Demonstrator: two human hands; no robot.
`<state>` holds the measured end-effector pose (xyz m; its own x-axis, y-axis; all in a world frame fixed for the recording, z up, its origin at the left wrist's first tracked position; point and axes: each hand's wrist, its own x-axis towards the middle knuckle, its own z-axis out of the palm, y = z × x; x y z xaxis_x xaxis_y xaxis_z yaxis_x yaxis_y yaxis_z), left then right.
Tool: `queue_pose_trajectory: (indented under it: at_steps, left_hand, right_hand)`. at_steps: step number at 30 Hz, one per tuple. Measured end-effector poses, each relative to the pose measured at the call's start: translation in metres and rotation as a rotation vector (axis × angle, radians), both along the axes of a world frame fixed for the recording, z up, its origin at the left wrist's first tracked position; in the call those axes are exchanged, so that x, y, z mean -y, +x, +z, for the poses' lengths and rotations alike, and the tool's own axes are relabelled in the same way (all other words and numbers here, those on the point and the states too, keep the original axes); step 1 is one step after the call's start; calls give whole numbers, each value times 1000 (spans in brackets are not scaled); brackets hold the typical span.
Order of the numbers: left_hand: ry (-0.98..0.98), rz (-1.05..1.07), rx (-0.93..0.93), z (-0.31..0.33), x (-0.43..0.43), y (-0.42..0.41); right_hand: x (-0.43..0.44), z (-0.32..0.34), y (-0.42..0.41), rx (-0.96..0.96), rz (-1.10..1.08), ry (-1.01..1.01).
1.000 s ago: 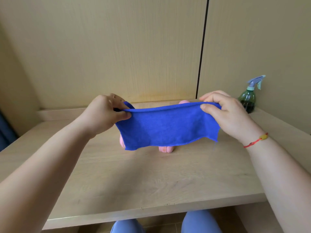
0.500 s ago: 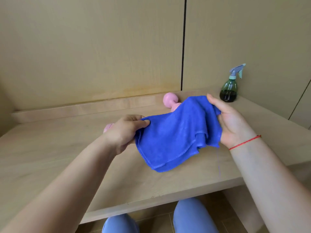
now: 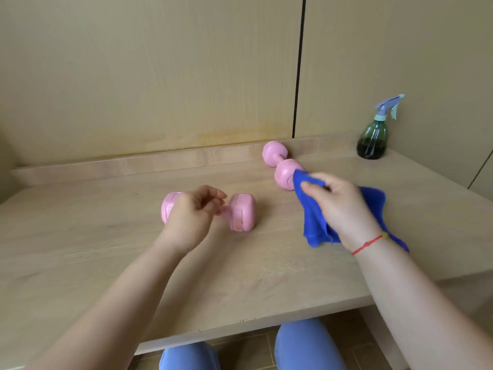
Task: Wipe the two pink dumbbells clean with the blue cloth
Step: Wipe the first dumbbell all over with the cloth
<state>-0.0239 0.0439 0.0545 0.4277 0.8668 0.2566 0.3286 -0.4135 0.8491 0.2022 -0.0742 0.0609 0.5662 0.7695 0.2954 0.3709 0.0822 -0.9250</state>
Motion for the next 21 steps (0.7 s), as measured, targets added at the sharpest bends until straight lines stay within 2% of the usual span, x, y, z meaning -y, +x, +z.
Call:
queue_pose_trajectory:
  at_steps: [3, 10, 12, 16, 21]
  left_hand:
    - [216, -29, -174, -15, -1, -4]
    - [730, -48, -467, -23, -19, -1]
    - [790, -29, -578, -24, -27, 3]
    - [821, -23, -797, -31, -33, 11]
    - [906, -77, -732, -26, -44, 12]
  right_hand:
    - [-9, -32, -11, 79, 46, -193]
    - [-29, -41, -23, -53, 78, -200]
    - [-34, -41, -28, -33, 98, -173]
    - [-35, -53, -48, 125, 194, -95]
    - [-32, -65, -56, 289, 221, -91]
